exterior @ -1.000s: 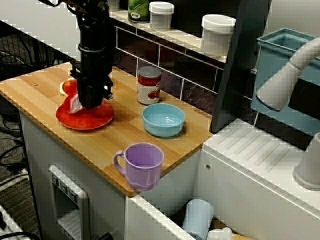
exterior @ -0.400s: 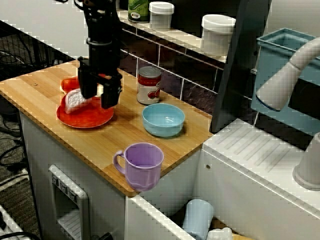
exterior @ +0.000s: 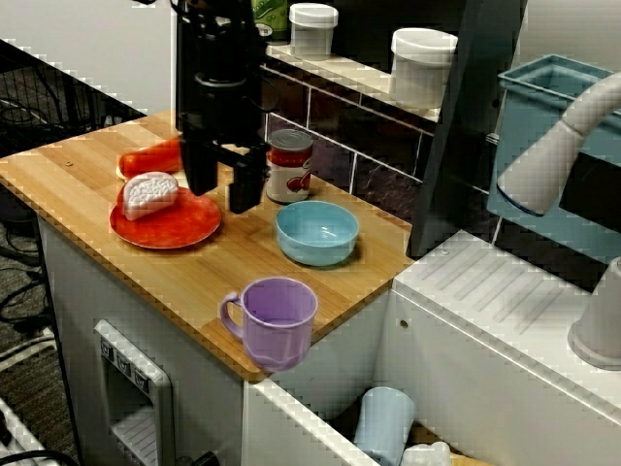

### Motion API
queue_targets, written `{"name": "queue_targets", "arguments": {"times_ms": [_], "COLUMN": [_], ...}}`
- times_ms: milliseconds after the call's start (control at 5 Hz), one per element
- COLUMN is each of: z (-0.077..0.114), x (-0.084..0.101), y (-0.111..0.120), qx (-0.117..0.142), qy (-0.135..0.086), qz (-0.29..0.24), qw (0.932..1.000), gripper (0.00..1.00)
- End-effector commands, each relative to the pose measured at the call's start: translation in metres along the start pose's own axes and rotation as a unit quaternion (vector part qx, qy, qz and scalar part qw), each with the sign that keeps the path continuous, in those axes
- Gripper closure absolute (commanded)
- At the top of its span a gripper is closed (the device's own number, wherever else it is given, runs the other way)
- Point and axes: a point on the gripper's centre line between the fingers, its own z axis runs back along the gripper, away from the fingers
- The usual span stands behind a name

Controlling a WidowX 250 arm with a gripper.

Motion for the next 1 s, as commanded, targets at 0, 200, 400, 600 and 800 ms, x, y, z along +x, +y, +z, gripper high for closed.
{"name": "queue_targets", "arguments": {"times_ms": [0, 200, 400, 600, 800], "z": [0.012, 0.021, 0.034, 0.042, 0.031], "x": [0.024, 0.034, 0.041, 0.044, 0.045], "y": [-0.011, -0.001, 0.010, 0.016, 0.016], "qx": [0.032, 0.037, 0.037, 0.031, 0.040], "qy": [-0.033, -0.033, -0.034, -0.040, -0.041], "qz": [-0.040, -0.048, -0.053, -0.055, -0.055], "qw": [0.9982, 0.9976, 0.9973, 0.9972, 0.9968], "gripper": [0.00, 0.30, 0.06, 0.59, 1.00]}}
